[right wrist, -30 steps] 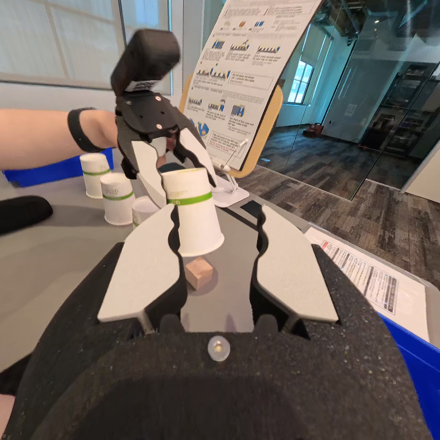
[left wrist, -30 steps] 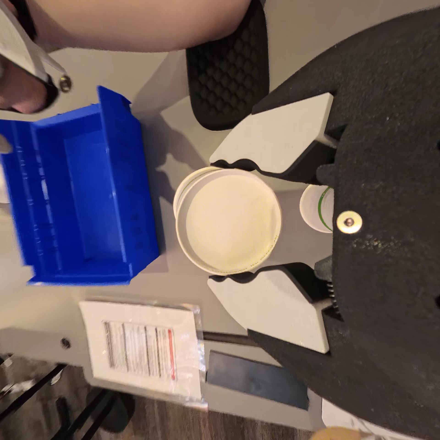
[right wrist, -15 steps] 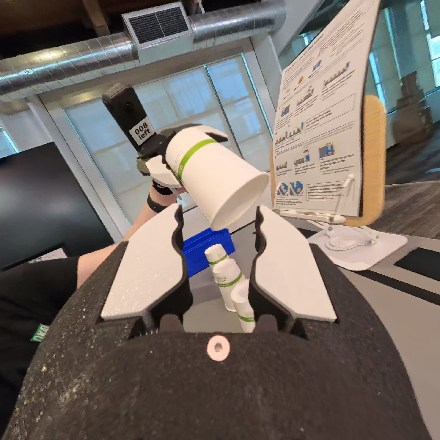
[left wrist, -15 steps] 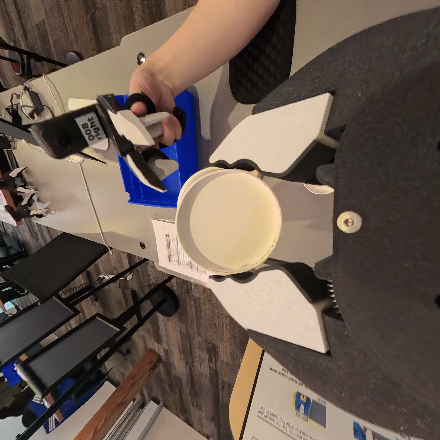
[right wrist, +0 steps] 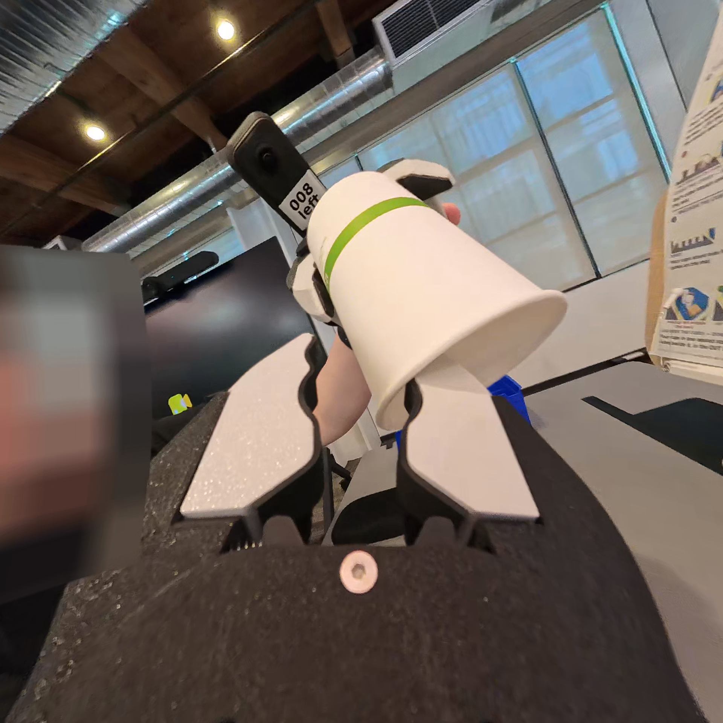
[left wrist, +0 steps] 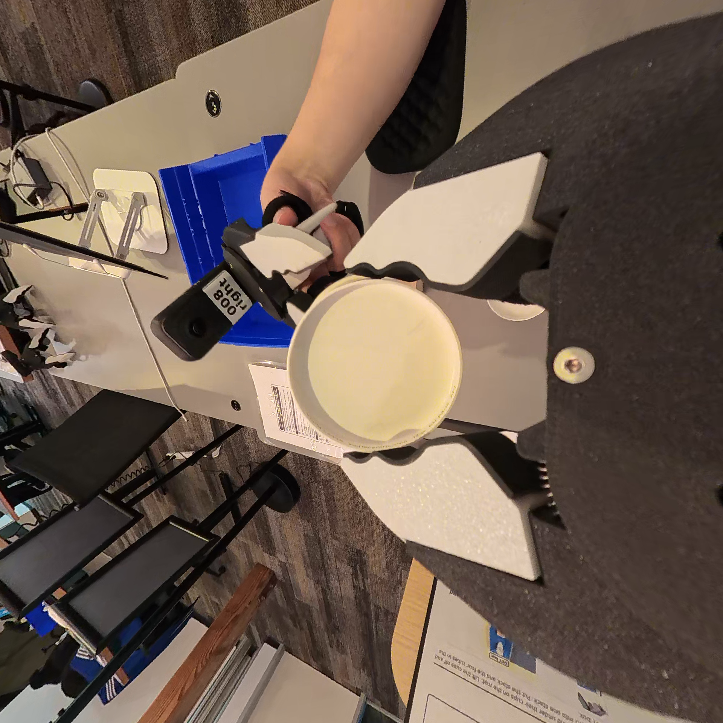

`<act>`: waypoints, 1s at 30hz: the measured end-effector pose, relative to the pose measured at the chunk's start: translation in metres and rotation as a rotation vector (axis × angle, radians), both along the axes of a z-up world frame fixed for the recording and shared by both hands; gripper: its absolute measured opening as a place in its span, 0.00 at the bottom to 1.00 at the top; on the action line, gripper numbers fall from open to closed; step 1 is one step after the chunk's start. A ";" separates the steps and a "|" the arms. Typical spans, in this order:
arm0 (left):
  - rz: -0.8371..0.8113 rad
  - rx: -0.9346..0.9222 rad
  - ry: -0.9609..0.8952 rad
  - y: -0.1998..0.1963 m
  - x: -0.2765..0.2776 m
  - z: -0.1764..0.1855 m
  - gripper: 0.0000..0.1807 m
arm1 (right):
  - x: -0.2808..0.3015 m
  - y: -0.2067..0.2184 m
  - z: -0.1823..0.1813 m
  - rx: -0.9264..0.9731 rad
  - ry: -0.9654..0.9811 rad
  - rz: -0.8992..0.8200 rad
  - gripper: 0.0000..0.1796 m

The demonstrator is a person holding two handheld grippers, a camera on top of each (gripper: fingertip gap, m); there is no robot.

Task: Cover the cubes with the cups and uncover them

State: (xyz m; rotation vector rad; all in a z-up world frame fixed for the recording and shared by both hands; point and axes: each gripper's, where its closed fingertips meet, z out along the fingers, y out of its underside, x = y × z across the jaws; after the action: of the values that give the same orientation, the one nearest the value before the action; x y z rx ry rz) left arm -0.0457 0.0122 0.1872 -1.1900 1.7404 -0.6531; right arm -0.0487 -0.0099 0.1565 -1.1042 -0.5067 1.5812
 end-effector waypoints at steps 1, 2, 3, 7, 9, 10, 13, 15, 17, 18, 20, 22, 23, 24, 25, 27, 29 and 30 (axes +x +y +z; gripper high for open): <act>-0.002 0.001 0.001 0.000 -0.001 0.000 0.46 | 0.000 -0.001 0.003 0.018 0.010 0.003 0.20; -0.004 0.001 0.002 -0.001 -0.001 -0.001 0.46 | 0.000 -0.004 0.006 0.038 0.032 0.010 0.16; -0.009 -0.003 0.002 -0.002 -0.002 -0.001 0.46 | 0.001 -0.007 0.010 0.061 0.052 0.023 0.10; -0.027 -0.014 0.007 -0.008 -0.004 -0.003 0.46 | 0.002 -0.017 0.013 0.123 0.058 0.050 0.01; -0.033 -0.016 0.009 -0.011 -0.005 -0.004 0.46 | 0.001 -0.021 0.012 0.154 0.036 0.043 0.00; -0.033 -0.020 0.005 -0.011 -0.005 -0.004 0.46 | 0.001 -0.022 0.013 0.164 0.027 0.034 0.00; -0.032 -0.059 -0.015 -0.016 -0.010 -0.003 0.46 | -0.001 -0.026 0.016 0.178 0.011 0.027 0.00; -0.023 -0.092 -0.015 -0.020 -0.017 -0.003 0.53 | 0.001 -0.029 0.019 0.180 0.014 0.021 0.00; -0.010 -0.099 -0.056 -0.025 -0.030 0.003 0.55 | 0.001 -0.034 0.020 0.187 -0.016 0.004 0.00; -0.002 -0.099 -0.089 -0.028 -0.040 0.007 0.56 | 0.001 -0.036 0.019 0.185 -0.051 -0.018 0.00; 0.028 -0.094 -0.173 -0.032 -0.066 0.015 0.54 | 0.002 -0.039 0.018 0.180 -0.139 -0.092 0.00; 0.071 -0.079 -0.259 -0.037 -0.099 0.015 0.52 | 0.005 -0.043 0.015 0.164 -0.274 -0.220 0.00; 0.090 -0.078 -0.291 -0.040 -0.118 0.011 0.51 | 0.008 -0.045 0.011 0.149 -0.366 -0.306 0.00; 0.113 -0.077 -0.315 -0.044 -0.136 0.004 0.50 | 0.012 -0.046 0.005 0.134 -0.469 -0.394 0.00; 0.141 -0.075 -0.330 -0.047 -0.155 -0.005 0.49 | 0.017 -0.047 -0.004 0.112 -0.577 -0.470 0.00; 0.203 -0.079 -0.346 -0.053 -0.190 -0.028 0.48 | 0.029 -0.049 -0.028 0.025 -0.806 -0.553 0.00; 0.269 -0.093 -0.346 -0.059 -0.222 -0.052 0.48 | 0.040 -0.054 -0.062 -0.108 -1.051 -0.536 0.00; 0.300 -0.098 -0.345 -0.062 -0.236 -0.063 0.48 | 0.047 -0.057 -0.081 -0.171 -1.188 -0.517 0.00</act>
State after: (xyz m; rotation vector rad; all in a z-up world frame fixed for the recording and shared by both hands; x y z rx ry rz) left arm -0.2815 -0.0497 0.1241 -1.2883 1.2261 -0.7182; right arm -0.0022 -0.0671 0.0752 -2.0690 -0.7579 0.3939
